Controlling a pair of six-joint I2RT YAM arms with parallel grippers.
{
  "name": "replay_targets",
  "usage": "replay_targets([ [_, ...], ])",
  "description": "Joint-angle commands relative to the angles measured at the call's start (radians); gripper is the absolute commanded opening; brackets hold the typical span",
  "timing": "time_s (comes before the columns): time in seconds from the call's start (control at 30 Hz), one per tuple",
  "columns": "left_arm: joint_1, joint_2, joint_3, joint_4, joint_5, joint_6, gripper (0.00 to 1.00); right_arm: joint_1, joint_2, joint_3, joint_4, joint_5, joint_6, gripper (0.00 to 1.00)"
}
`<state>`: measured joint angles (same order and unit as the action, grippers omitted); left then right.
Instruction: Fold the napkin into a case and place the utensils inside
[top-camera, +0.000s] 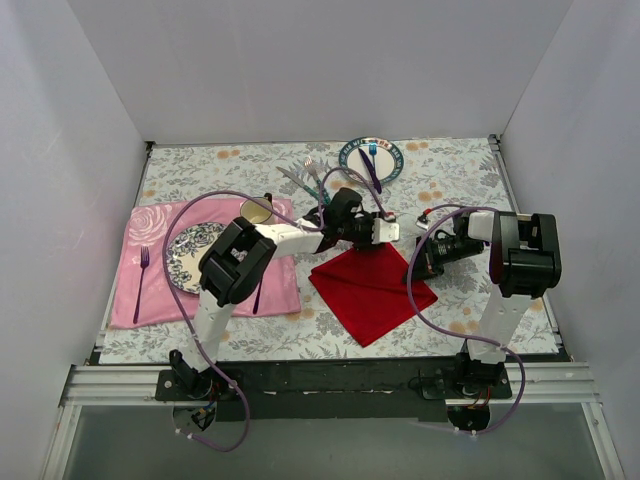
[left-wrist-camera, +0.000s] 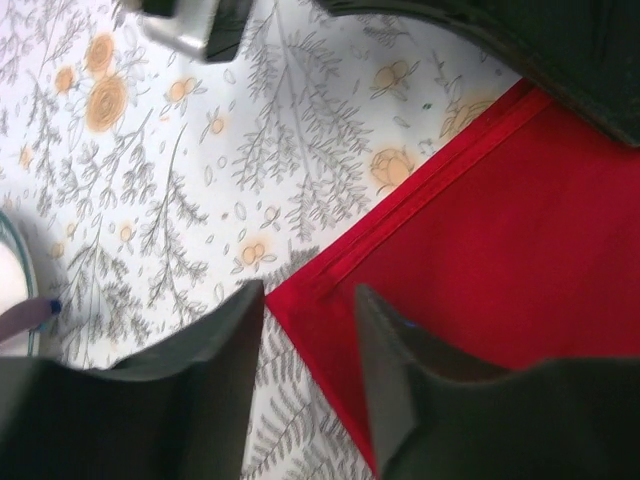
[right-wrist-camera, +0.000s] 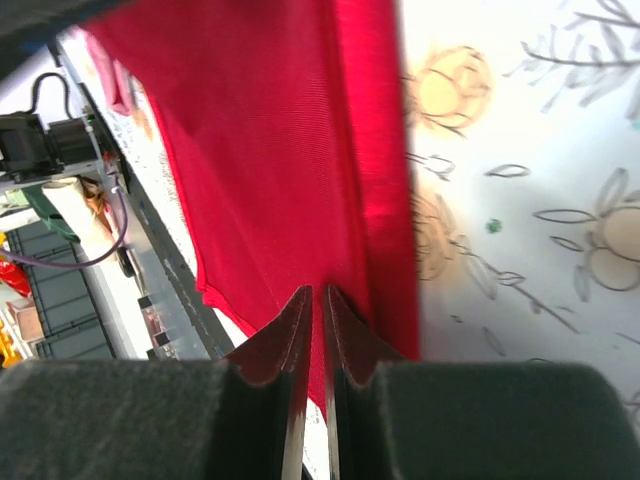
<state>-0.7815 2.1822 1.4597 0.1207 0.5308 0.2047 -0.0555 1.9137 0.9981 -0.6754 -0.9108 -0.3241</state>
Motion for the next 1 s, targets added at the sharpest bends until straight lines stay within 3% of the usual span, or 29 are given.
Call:
replay_targets([
  [0.0,0.056,-0.197,0.007,-0.047,-0.018,-0.227,0.47,0.005,0.005,-0.004,0.017,0.030,0.020,0.16],
  [0.13,0.088,-0.335,-0.027,-0.231,0.012,-0.350,0.55,0.005,-0.001,-0.007,0.023,0.036,0.026,0.15],
  [0.23,0.105,-0.410,-0.085,-0.344,0.020,-0.439,0.56,0.005,-0.001,-0.004,0.025,0.039,0.028,0.15],
  [0.57,0.137,-0.466,-0.223,-0.400,0.011,-0.798,0.54,0.008,-0.001,0.023,0.007,0.026,0.019,0.15],
  [0.73,0.143,-0.421,-0.239,-0.385,-0.006,-0.869,0.55,0.016,0.001,0.034,0.008,0.035,0.022,0.15],
  [0.97,0.143,-0.352,-0.225,-0.408,-0.063,-0.837,0.53,0.016,0.008,0.039,0.022,0.058,0.026,0.15],
])
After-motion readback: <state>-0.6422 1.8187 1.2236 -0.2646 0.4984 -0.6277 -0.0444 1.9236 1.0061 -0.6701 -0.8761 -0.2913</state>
